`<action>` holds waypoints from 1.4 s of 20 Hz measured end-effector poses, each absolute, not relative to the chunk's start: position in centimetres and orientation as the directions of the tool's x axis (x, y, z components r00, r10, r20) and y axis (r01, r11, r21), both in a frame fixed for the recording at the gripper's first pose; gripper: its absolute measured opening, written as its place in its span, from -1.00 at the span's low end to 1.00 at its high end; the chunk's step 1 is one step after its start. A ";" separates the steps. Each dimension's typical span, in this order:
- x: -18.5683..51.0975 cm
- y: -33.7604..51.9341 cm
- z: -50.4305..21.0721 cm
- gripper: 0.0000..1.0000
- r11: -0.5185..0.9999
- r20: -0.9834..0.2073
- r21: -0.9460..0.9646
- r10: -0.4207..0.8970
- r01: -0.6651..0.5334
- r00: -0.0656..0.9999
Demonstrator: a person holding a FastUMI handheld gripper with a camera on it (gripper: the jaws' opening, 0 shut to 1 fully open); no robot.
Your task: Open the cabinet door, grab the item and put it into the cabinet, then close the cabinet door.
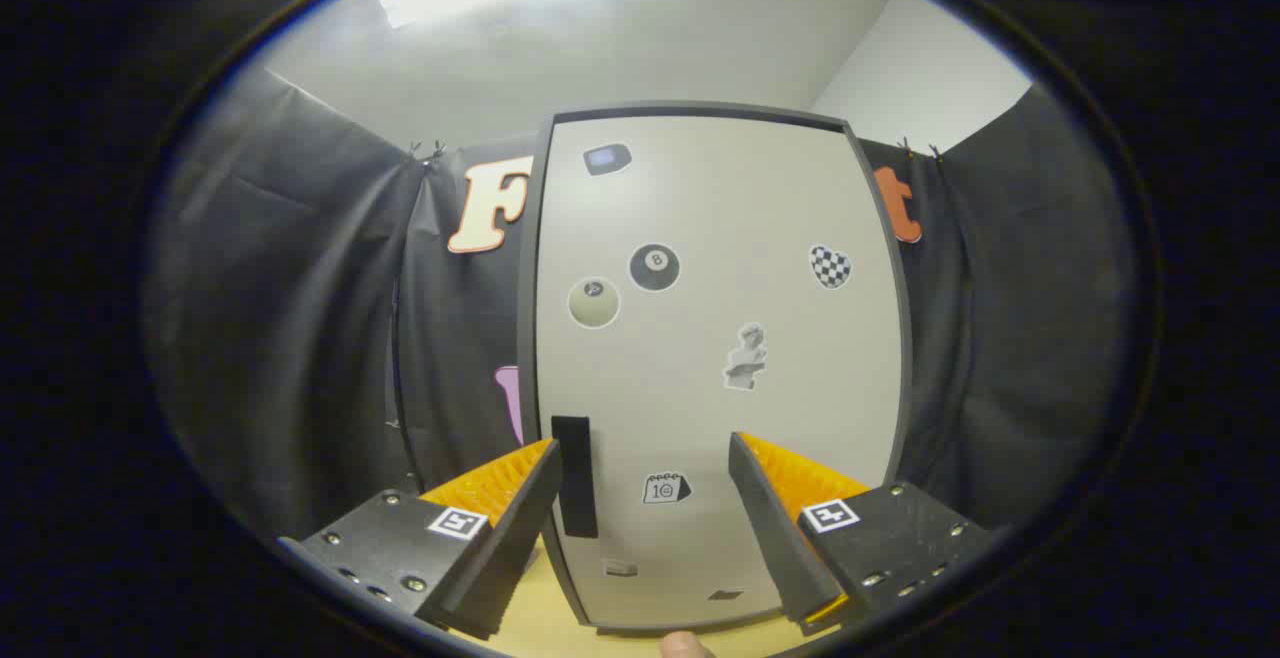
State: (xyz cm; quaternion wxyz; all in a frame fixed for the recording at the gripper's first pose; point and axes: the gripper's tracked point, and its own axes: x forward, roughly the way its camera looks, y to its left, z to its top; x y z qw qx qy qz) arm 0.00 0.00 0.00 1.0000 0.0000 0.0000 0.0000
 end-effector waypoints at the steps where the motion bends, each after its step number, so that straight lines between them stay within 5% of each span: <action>1: 0.1 0.2 -0.2 0.97 1.000 -0.002 -0.007 0.004 -0.004 1.000; 18: 1.0 2.4 -2.3 0.97 0.993 -0.052 -0.031 0.109 -0.111 0.993; 28: 4.8 2.2 -5.6 0.97 0.990 -0.110 -0.118 0.064 -0.077 0.992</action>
